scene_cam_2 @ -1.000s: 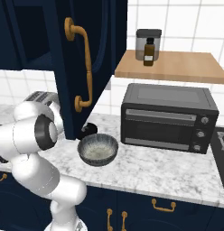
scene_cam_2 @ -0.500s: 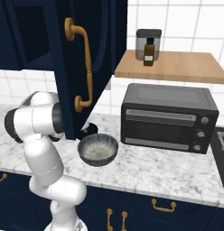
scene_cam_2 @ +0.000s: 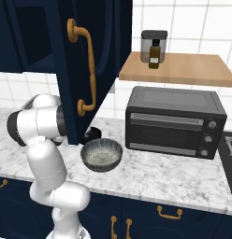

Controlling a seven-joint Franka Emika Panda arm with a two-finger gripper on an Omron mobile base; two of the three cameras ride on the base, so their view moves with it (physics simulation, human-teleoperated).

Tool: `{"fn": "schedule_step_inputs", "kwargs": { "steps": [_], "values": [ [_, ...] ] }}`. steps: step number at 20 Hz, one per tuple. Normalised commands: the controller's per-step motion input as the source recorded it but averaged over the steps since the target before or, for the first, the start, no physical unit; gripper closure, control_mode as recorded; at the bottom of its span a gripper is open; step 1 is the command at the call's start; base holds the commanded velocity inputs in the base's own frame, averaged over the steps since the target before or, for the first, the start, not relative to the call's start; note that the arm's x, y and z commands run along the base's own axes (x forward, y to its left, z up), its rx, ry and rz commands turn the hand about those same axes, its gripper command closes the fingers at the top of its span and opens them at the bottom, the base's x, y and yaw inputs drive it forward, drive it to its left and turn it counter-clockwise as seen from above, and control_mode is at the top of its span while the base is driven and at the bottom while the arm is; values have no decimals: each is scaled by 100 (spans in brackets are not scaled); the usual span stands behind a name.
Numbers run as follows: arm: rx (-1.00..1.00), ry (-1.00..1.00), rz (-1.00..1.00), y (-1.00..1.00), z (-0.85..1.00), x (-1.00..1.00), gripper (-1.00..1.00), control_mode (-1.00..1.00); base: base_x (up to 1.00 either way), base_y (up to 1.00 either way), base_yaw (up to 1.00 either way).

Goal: Pick up the bowls on the counter and stack them on top of one another in the open cabinet. Place the smaller bowl on top of the larger bowl.

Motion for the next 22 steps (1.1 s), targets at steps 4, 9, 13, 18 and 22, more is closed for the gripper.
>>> {"fn": "schedule_step_inputs", "kwargs": {
  "steps": [4, 9, 13, 18, 22],
  "values": [
    [0, 0, 0, 0, -15, 0, 100, -100, 0, 0, 0],
    [0, 0, 0, 0, 4, -3, 100, -100, 0, 0, 0],
    [0, 0, 0, 11, 86, -36, 100, -100, 0, 0, 0],
    [0, 0, 0, 0, 100, -52, 100, -100, 0, 0, 0],
    [0, 9, 0, 0, 88, -62, 100, -100, 0, 0, 0]
  ]
}}
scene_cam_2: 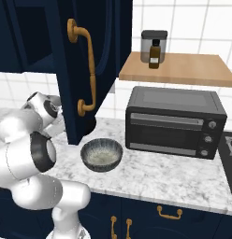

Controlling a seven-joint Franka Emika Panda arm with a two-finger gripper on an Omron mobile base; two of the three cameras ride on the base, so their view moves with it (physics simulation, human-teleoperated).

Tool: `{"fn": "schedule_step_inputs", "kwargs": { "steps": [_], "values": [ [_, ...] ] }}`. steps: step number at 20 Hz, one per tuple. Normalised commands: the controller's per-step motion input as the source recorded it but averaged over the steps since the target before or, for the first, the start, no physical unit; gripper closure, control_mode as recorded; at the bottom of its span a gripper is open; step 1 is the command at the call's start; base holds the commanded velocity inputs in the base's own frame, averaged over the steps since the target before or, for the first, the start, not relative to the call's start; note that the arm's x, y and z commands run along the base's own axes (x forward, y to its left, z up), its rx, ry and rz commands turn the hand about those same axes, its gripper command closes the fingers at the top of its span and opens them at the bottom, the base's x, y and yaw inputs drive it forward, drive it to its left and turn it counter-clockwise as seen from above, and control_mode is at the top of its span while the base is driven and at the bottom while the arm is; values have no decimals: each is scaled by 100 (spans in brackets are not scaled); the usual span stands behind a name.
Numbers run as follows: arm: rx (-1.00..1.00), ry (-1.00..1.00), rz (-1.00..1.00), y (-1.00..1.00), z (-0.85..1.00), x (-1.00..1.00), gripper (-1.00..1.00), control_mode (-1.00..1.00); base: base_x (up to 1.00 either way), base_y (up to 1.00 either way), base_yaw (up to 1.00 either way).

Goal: Pick up the bowls on the counter and stack them on top of one another in the open cabinet. Place the smaller bowl on top of the larger bowl.

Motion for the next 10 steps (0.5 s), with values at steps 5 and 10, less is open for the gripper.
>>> {"fn": "schedule_step_inputs", "kwargs": {
  "steps": [5, 10],
  "values": [
    [1, 11, 0, 0, 42, -88, 100, -100, 0, 0, 0],
    [0, 13, 0, 0, 3, -54, 100, -100, 0, 0, 0]
  ]
}}
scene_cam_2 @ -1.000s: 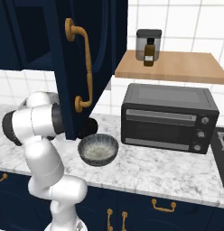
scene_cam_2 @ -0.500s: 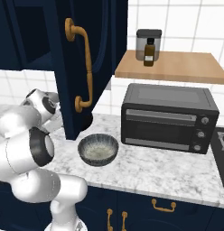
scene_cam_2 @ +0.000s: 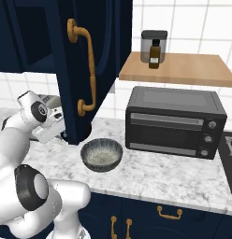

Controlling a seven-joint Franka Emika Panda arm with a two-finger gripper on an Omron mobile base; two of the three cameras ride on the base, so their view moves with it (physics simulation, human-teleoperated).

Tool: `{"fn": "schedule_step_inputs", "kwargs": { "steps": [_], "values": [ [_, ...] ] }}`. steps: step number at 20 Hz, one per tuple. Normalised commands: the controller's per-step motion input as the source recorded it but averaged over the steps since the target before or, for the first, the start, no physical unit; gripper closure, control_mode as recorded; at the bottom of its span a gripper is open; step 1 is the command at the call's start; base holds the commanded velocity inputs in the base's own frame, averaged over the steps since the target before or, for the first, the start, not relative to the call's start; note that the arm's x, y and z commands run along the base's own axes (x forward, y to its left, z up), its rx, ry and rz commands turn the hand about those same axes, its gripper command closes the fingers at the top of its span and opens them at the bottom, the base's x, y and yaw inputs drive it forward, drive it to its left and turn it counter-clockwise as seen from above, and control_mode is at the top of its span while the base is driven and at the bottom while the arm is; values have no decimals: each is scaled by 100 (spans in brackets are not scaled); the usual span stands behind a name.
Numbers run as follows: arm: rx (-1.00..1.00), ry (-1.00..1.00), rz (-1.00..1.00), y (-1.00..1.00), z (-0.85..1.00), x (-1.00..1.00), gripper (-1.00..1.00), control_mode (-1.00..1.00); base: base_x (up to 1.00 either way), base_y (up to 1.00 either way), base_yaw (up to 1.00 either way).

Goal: Pick up the bowls on the counter and stack them on top of one another in the open cabinet. Place the smaller bowl on top of the larger bowl.

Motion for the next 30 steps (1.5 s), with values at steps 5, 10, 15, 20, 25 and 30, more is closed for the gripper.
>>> {"fn": "schedule_step_inputs", "kwargs": {
  "steps": [5, 10, 15, 20, 25, 30],
  "values": [
    [0, 6, 0, -9, 0, -25, 100, -100, 0, 0, 0],
    [-6, 1, 0, -43, 0, 2, 100, -100, 0, 0, 0],
    [0, 1, 0, -43, -2, 2, 100, -100, 0, 0, 0],
    [0, 1, 0, -38, -26, 3, 100, -100, 0, 0, 0],
    [0, 0, 0, -23, -39, 48, 100, -100, 0, 0, 0],
    [0, 0, 0, -11, -31, 50, 100, -100, 0, 0, 0]
  ]
}}
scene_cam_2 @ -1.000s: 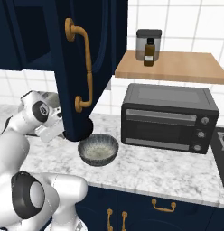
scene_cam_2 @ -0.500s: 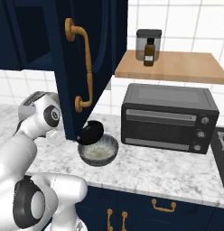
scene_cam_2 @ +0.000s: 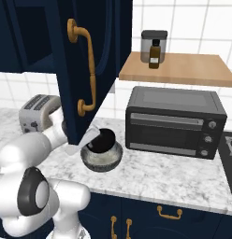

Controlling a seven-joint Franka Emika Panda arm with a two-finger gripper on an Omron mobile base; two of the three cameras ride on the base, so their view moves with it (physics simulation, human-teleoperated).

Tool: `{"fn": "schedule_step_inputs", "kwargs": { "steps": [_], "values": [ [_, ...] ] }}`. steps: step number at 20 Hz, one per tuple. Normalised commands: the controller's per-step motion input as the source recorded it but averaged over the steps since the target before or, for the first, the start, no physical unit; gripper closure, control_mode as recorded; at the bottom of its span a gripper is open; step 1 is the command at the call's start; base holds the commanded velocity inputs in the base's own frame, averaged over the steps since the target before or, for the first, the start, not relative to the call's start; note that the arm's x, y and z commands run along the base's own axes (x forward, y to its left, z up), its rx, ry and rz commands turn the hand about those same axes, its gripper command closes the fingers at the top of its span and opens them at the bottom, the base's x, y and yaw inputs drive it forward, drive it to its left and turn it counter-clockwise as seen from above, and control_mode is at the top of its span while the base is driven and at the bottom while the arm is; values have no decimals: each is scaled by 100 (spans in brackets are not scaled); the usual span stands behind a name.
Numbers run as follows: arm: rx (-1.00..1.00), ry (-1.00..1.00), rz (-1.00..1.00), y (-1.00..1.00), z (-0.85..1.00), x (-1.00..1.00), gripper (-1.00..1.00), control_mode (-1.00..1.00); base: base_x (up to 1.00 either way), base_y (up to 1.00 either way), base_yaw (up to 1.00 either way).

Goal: Pick up the bowls on the counter and stack them on top of one another in the open cabinet. Place the smaller bowl on top of the larger bowl.

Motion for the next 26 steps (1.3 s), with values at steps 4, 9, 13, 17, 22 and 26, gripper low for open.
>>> {"fn": "schedule_step_inputs", "kwargs": {
  "steps": [4, 9, 13, 17, 22, 26],
  "values": [
    [0, 0, 0, -6, -33, 13, 100, -100, 0, 0, 0],
    [0, 0, 0, -3, -28, 7, -100, -100, 0, 0, 0],
    [0, 0, 0, -3, 1, -4, -100, -100, 0, 0, 0],
    [0, 0, 0, 0, 68, -59, -100, -100, 0, 0, 0],
    [1, 0, 0, 2, 55, -67, -100, -100, 0, 0, 0],
    [1, 7, 0, 0, -22, -41, -100, -100, 0, 0, 0]
  ]
}}
